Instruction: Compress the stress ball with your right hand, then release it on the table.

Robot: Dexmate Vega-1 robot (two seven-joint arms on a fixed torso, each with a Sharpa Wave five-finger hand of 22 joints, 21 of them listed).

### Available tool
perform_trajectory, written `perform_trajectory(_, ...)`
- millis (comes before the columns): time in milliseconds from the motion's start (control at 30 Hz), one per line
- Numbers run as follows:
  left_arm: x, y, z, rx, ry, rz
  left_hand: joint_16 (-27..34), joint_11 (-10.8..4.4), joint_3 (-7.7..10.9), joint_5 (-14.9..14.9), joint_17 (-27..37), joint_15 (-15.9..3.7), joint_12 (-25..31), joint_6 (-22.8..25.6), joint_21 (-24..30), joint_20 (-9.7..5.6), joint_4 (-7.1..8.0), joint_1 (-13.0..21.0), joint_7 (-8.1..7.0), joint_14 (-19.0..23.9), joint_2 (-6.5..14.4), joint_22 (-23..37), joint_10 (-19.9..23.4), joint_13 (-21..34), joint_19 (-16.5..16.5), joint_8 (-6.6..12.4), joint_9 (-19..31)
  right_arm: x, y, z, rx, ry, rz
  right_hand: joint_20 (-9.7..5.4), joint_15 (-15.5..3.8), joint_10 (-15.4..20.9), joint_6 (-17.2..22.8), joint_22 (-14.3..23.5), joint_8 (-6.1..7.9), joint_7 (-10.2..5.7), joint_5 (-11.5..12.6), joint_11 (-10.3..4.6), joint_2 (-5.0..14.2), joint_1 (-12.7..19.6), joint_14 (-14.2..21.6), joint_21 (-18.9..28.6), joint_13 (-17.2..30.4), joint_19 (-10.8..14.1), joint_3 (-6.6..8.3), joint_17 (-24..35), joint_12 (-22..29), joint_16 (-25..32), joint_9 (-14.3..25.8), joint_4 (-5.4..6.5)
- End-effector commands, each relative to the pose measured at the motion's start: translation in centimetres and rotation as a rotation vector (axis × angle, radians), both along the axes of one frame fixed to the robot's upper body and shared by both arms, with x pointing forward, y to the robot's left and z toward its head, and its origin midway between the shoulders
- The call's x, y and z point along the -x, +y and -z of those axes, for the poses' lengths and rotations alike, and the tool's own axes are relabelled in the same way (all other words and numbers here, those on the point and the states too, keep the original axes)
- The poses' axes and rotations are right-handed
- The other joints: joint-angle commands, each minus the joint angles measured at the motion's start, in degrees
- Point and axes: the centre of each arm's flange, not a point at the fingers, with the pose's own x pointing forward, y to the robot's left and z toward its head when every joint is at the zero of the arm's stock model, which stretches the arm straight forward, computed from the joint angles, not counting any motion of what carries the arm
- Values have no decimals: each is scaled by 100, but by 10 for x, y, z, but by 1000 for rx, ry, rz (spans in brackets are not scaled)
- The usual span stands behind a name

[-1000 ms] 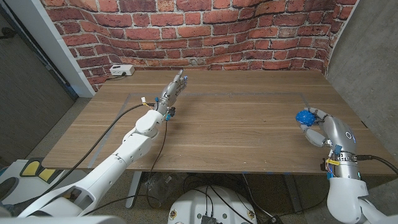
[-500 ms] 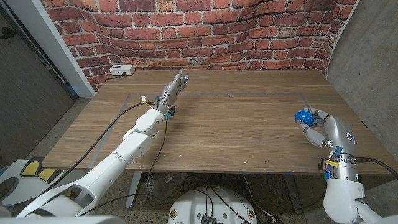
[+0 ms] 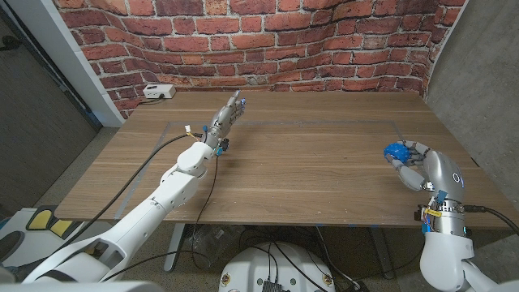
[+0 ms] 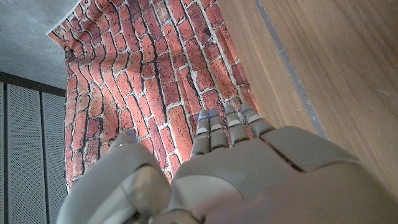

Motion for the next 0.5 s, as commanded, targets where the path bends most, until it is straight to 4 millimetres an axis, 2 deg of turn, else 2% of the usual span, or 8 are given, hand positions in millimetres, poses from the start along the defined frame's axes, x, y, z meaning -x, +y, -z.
perform_trajectory(33,-3,0,0,3,4,2,-7,8,-14,-18,19,18,-6,43,-5,0,10,13,-13,15,27,18,42,32,16,-3,17,-1,-1,0,-1,2,22,-334,-252,147,496,14,-96,-596,-5,-233,562,571,-74,10,25,-164,-29,35,-91,-86,13,56)
perform_trajectory(500,-6,0,-1,5,10,0,-7,5,-21,-24,19,19,-10,47,-6,7,11,18,-14,19,34,18,37,32,18,-5,17,-4,-3,-2,9,31,20,-285,-136,-161,198,-24,-324,-541,-27,-146,327,388,-498,-37,38,-495,-254,59,-314,-252,14,111)
